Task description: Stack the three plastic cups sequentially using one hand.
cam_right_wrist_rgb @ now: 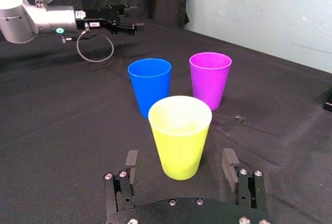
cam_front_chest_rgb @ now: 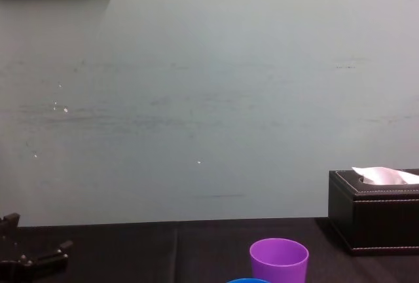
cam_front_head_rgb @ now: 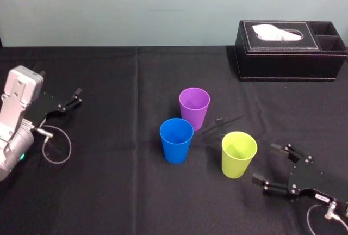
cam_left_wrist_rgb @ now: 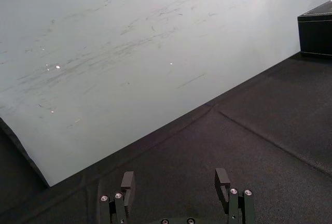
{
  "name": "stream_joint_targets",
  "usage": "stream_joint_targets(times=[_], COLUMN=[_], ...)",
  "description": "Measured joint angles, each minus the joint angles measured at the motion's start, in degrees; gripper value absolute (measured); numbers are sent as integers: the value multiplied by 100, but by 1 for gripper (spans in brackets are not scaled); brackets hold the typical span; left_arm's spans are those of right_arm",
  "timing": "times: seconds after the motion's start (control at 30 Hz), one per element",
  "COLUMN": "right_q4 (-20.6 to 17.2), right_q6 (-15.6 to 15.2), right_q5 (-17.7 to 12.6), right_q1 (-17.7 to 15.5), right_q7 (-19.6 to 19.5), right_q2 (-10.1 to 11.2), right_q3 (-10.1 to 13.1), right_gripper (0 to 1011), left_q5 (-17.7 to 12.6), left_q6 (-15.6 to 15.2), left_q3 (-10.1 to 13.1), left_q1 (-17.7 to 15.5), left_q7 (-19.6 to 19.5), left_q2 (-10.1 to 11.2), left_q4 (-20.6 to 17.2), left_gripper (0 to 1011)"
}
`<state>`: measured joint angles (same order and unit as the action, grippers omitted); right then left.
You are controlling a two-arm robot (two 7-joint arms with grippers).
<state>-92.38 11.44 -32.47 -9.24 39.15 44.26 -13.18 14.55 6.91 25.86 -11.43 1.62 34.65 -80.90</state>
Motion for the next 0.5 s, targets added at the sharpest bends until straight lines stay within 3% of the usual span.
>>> stream_joint_targets(times=[0.5], right_q4=[110], right_q6=[-102], right_q5=[194], right_q1=[229], right_q7=[13], right_q2=[-135], right_q3=[-146], right_gripper=[1003], left_q5=[0], left_q6=[0], left_q3=[0], left_q1=[0], left_q7=[0], left_q2=[0], left_q4=[0], left_gripper=[1011])
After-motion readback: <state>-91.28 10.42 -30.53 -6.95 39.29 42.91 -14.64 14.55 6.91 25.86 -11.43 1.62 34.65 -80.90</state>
